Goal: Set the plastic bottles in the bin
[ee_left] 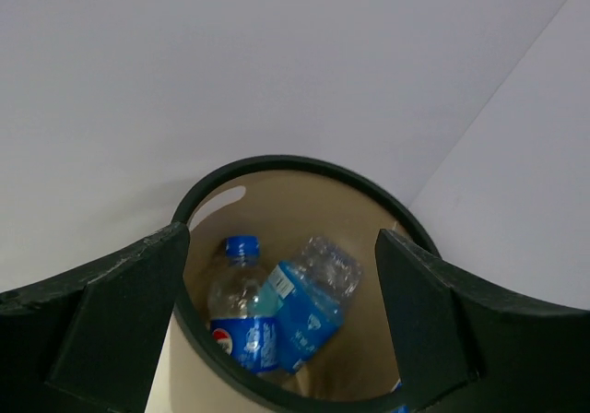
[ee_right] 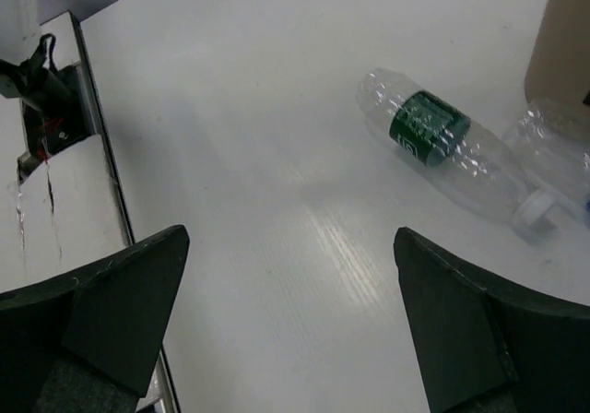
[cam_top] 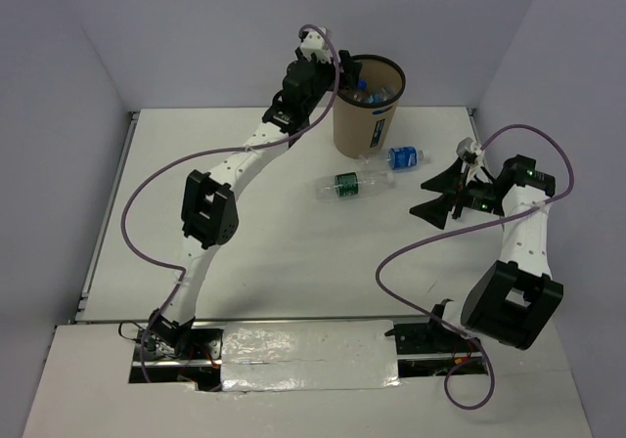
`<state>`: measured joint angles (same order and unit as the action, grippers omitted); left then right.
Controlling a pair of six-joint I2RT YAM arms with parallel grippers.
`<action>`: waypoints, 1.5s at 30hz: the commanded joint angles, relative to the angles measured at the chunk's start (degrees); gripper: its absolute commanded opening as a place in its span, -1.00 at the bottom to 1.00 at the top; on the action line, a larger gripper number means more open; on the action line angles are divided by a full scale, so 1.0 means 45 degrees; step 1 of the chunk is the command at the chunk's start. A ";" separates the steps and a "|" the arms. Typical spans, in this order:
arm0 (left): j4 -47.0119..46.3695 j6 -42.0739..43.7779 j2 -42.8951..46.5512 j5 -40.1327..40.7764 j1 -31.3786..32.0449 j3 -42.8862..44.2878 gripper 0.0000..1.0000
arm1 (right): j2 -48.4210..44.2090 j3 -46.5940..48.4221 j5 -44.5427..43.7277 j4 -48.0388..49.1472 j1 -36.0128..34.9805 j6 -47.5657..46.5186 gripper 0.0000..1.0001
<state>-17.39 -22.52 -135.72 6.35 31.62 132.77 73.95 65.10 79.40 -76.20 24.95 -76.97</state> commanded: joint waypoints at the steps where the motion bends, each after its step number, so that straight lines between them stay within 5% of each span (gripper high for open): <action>1: 0.0267 0.1097 0.2031 -0.0218 0.0045 -0.0146 0.89 | -0.0027 0.0670 -0.0899 0.1301 0.0412 0.3031 0.99; 4: 0.0621 0.1937 0.4041 -0.0958 0.0025 -0.2096 0.89 | -0.0884 -0.0458 -0.2520 0.6393 0.0530 0.8088 0.99; 5: 0.1028 0.2248 0.4608 -0.1174 0.0025 -0.3243 0.89 | -0.1641 -0.1468 -0.4112 0.9036 0.0491 0.9067 0.99; 8: 0.2100 0.2233 0.6737 -0.1313 0.0025 -0.5490 0.89 | -0.2855 -0.2783 -0.7898 1.2546 0.0394 1.1846 0.99; 14: 0.4211 0.0832 0.9979 -0.1761 -0.0111 -0.8307 0.93 | -0.2609 -0.4075 -1.4174 1.4859 0.0354 1.4756 0.99; 22: 0.4098 -0.1984 1.1429 -0.4298 -0.0190 -1.0927 0.99 | 0.1799 -0.2012 -1.5866 1.5957 0.0374 1.6127 0.99; 27: 0.5190 -0.1813 1.1995 -0.5725 -0.0190 -1.1554 0.99 | 0.4363 -0.0134 -1.6314 1.5665 0.0335 1.6479 0.99; 45: 0.5387 -0.0053 1.6116 -0.4535 -0.0248 -1.6241 0.99 | 0.8055 0.2426 -1.6647 1.4241 -0.0642 1.6128 0.85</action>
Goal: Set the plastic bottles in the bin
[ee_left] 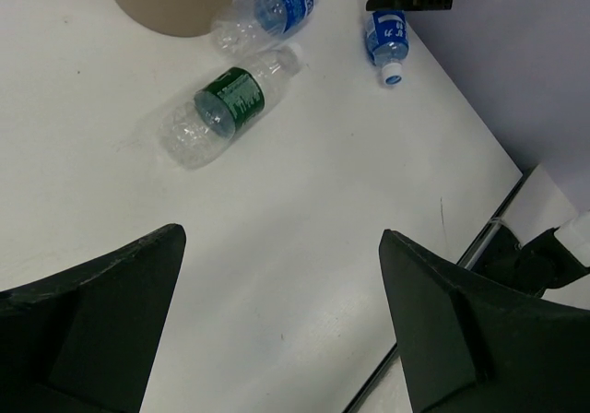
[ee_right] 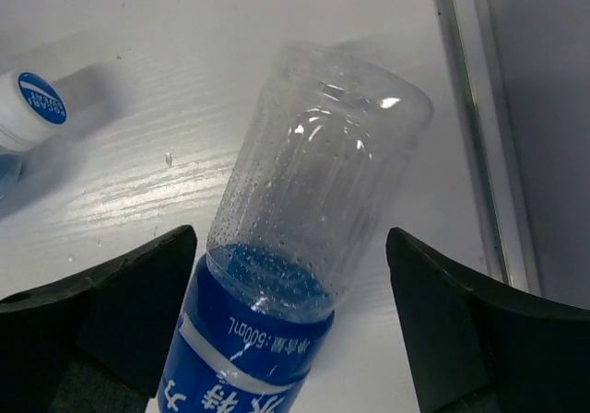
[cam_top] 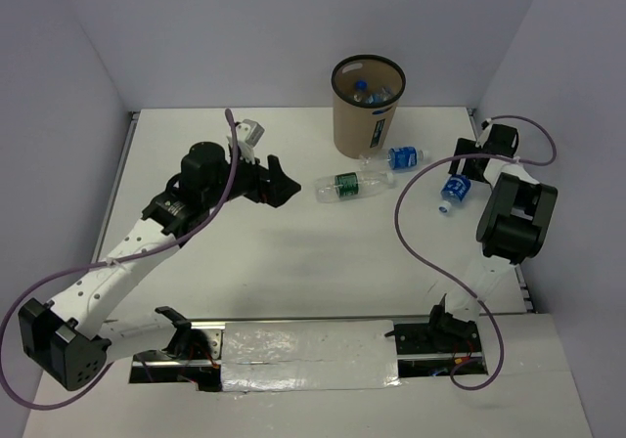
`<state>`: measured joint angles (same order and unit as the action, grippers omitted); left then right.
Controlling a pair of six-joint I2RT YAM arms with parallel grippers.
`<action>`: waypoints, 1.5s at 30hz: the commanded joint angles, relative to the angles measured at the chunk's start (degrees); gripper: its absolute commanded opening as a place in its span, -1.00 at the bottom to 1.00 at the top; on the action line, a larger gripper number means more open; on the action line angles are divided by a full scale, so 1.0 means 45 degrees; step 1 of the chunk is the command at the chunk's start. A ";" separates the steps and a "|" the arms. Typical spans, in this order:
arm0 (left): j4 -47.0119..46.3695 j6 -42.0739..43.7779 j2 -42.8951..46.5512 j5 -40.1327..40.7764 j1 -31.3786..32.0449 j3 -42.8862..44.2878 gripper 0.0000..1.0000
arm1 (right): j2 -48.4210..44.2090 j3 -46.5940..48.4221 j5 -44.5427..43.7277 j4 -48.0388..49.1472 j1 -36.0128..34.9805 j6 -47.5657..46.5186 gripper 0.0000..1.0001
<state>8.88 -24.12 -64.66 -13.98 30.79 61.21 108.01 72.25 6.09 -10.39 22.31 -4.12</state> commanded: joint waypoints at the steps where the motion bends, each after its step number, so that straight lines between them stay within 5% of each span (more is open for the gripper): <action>1: -0.0451 0.0282 0.0501 -0.0154 -0.0064 -0.0418 0.99 | 0.0607 0.0917 -0.0376 -0.0482 -0.0035 -0.0100 0.80; 15: -0.0646 0.0575 0.1479 -0.0546 -0.0064 -0.1356 0.99 | 0.0454 0.0373 0.0092 -0.1480 -0.0093 -0.1388 0.13; 27: -0.0822 0.0497 0.1772 -0.0897 -0.0064 -0.1571 0.99 | -0.5850 -0.2501 0.2082 -0.1225 -0.0054 -0.3010 -0.79; 35: -0.1018 0.0516 0.1890 -0.0995 -0.0083 -0.1669 0.99 | -0.7438 -0.0160 0.6298 -0.2652 -0.1746 -0.3440 -1.00; 45: -0.1134 0.1062 0.1968 -0.0995 -0.0064 -0.1883 0.99 | -0.4260 0.6100 0.4879 0.0315 -0.6223 -0.0398 -1.00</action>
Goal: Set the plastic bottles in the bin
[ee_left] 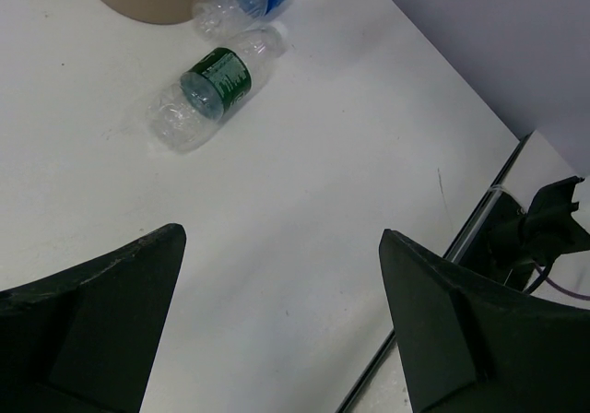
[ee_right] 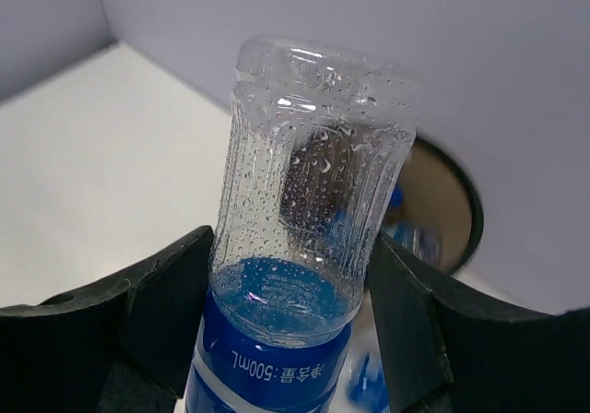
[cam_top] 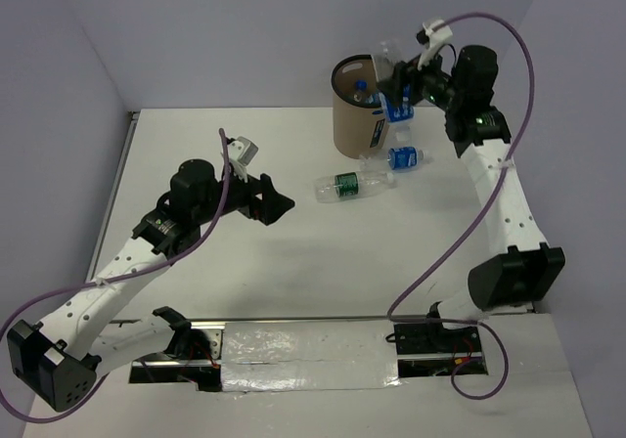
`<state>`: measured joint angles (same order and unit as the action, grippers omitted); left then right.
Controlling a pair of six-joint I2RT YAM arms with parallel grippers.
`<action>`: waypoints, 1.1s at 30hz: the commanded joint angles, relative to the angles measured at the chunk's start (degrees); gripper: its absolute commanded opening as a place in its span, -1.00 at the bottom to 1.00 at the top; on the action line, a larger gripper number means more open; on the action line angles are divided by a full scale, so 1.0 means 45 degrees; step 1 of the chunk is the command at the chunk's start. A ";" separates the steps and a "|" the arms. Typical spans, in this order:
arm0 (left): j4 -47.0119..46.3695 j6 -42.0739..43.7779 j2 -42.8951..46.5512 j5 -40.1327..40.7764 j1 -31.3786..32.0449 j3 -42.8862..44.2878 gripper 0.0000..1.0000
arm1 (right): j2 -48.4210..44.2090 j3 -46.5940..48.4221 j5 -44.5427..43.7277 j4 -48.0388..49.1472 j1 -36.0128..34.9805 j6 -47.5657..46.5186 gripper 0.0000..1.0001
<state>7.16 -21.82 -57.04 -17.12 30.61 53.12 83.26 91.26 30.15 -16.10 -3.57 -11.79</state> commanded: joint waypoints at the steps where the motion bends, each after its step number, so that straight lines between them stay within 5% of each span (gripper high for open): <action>1: -0.0770 0.0611 0.0253 -0.0335 -0.0044 -0.0106 0.99 | 0.1746 0.2602 -0.0567 0.1624 -0.0591 0.1582 -1.00; 6: -0.0887 0.1138 0.0078 -0.0569 -0.0025 -0.0301 0.99 | 0.5593 0.7754 -0.1968 0.1466 -0.1100 0.2288 -1.00; 10: -0.1004 0.1509 -0.0001 -0.0589 -0.0006 -0.0438 0.99 | 0.7159 0.8276 -0.3842 0.3494 -0.1218 0.2308 -0.87; 12: -0.1141 0.1744 -0.0021 -0.0531 -0.0025 -0.0574 0.99 | 0.7570 0.7417 -0.4316 0.5422 -0.1198 0.2153 -0.66; 16: -0.1609 0.2017 -0.0098 -0.0530 -0.0025 -0.0867 0.99 | 0.8507 0.7434 -0.4474 0.5667 -0.1218 0.1918 -0.31; 19: -0.2293 0.2018 -0.0410 -0.0647 -0.0025 -0.0946 0.99 | 0.8141 0.6403 -0.4105 0.6173 -0.1159 0.2015 0.65; 21: -0.2508 0.1921 -0.0839 -0.0687 -0.0025 -0.0849 0.99 | 0.7574 0.5017 -0.3734 0.6662 -0.1120 0.2054 0.97; 25: -0.2548 0.1551 -0.1835 -0.0726 -0.0005 -0.0050 0.99 | 0.5313 0.2829 -0.2719 0.6314 -0.1022 0.1763 0.99; 27: -0.2470 0.1510 -0.2557 -0.0493 0.0169 0.0283 0.99 | 0.4606 0.2689 -0.0909 0.4561 -0.0595 0.1567 0.99; 29: -0.2218 0.1899 -0.3397 0.0210 0.0656 0.0927 0.98 | 0.3590 0.2280 0.3717 0.2820 -0.0010 0.1175 0.99; 33: -0.1631 0.4312 -0.5095 0.1324 0.1711 0.2836 0.96 | 0.1427 0.0114 0.8861 0.0987 0.1378 0.1335 0.99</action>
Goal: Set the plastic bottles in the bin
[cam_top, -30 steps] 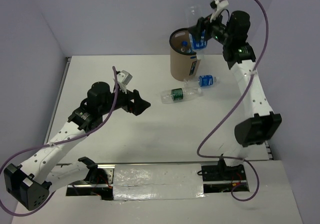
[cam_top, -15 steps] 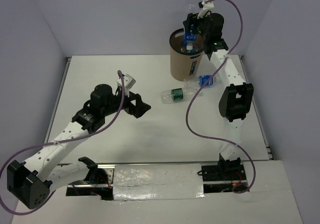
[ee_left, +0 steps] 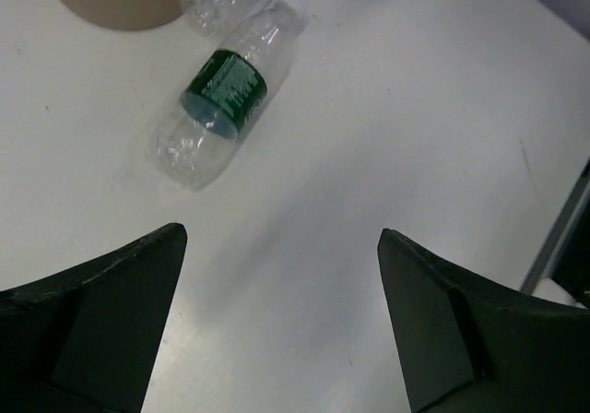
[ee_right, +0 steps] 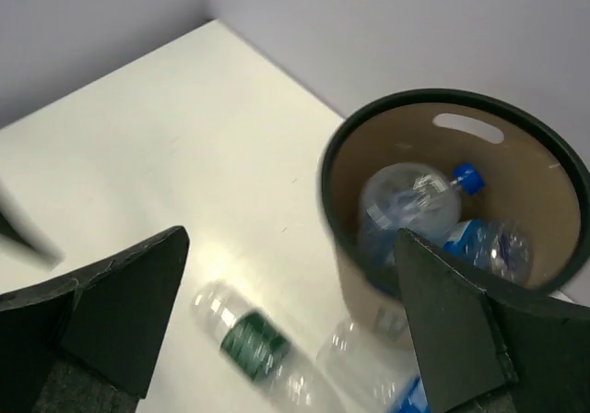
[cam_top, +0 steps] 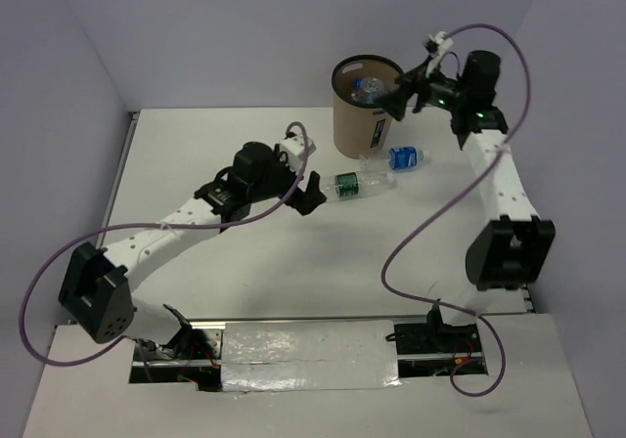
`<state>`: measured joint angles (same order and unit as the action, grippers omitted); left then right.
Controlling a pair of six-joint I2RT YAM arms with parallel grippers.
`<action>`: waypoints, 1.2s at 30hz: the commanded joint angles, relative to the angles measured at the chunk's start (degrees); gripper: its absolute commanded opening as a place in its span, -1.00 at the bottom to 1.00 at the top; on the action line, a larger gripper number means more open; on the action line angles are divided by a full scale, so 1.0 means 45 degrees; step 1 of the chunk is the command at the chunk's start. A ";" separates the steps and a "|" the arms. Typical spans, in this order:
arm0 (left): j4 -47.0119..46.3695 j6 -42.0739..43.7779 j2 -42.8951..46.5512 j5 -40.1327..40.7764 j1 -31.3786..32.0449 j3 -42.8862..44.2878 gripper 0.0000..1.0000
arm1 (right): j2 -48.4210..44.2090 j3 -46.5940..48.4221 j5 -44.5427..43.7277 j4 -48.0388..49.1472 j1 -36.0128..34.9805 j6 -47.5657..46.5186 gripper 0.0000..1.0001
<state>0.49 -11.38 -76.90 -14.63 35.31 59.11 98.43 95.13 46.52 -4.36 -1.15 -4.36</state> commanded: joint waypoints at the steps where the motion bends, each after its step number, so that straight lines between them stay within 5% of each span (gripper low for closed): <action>1: -0.0148 0.2426 -0.1457 0.0907 0.0920 0.1841 0.95 | -0.2397 -0.1562 0.5479 -0.3446 0.0918 -0.1906 0.99; 2: 0.0412 0.3552 -0.1871 0.0927 0.0981 0.2637 0.95 | -0.3310 -0.2460 0.5695 -0.4277 0.1035 -0.3662 0.99; 7: 0.2425 0.5630 -0.5613 0.0753 0.1001 0.6057 0.93 | -0.6089 -0.5551 0.6436 -0.5477 0.1952 -0.5319 0.99; 15: 0.5730 0.7156 -1.1302 -0.0596 0.0962 1.3028 0.87 | -0.7791 -0.6608 0.8605 -0.8966 0.3944 -0.9336 0.99; 23: 0.5710 0.7781 -1.2500 -0.0186 0.0942 1.3428 0.89 | -0.6624 -0.6259 0.8960 -1.2384 0.5020 -1.2950 0.99; 26: 0.5866 0.7938 -1.2753 0.0574 0.0865 1.3115 0.89 | -0.5435 -0.5091 0.8900 -1.5973 0.5040 -1.7582 0.99; 27: 0.5945 0.7958 -1.2889 0.0692 0.0826 1.3056 0.87 | -0.5119 -0.4873 0.8881 -1.7280 0.5040 -1.7934 0.99; 33: 0.6551 0.7802 -1.3204 0.0810 0.0611 1.2842 0.39 | -0.4355 -0.5047 0.8433 -1.7429 0.5040 -1.8288 0.99; 36: 0.6298 0.7704 -1.2854 0.0947 0.0552 1.2120 0.35 | -0.4062 -0.4988 0.8198 -1.7429 0.5040 -1.8289 0.99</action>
<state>27.07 22.57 -135.20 -11.99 38.35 116.90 79.59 70.83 83.88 -74.17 21.21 -82.50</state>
